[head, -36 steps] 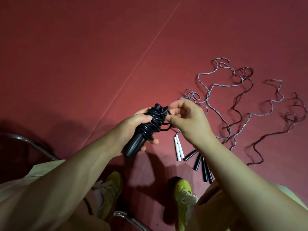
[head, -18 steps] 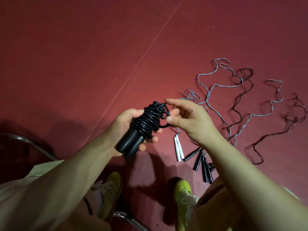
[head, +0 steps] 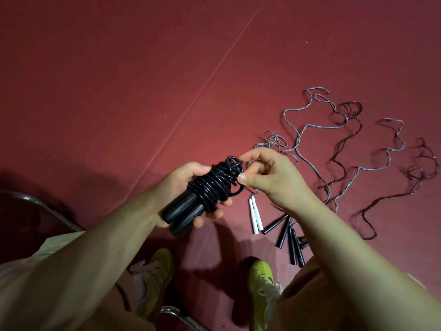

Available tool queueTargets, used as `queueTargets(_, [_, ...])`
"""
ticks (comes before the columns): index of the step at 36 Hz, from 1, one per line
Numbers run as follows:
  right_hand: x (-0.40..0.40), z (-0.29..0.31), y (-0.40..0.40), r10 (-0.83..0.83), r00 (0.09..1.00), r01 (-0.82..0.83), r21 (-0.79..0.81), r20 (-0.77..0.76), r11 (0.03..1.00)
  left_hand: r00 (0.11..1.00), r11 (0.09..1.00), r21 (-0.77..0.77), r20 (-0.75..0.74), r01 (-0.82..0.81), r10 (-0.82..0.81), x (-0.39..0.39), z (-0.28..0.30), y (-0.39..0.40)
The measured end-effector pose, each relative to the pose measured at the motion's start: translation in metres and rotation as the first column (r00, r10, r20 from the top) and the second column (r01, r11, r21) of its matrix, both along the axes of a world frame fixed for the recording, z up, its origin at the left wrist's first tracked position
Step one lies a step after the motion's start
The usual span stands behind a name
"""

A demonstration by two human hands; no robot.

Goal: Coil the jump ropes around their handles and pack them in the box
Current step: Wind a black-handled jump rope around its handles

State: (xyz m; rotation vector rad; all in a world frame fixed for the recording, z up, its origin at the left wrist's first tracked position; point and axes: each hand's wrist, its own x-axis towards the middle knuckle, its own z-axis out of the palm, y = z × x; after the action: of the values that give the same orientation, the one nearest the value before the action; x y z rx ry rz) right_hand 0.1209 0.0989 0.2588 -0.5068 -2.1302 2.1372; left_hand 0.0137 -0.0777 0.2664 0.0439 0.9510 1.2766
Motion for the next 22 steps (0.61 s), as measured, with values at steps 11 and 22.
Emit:
queueTargets(11, [0.001, -0.002, -0.001, 0.005, 0.998, 0.0, -0.067, 0.07, 0.998, 0.999, 0.997, -0.054, -0.003, 0.053, -0.053, 0.003, -0.002, 0.003])
queueTargets(22, [-0.005, 0.001, -0.003, -0.409, 0.908, 0.417, -0.088, 0.096, 0.905, 0.996, 0.996, -0.092, -0.08, 0.02, -0.027, 0.011, 0.002, 0.014])
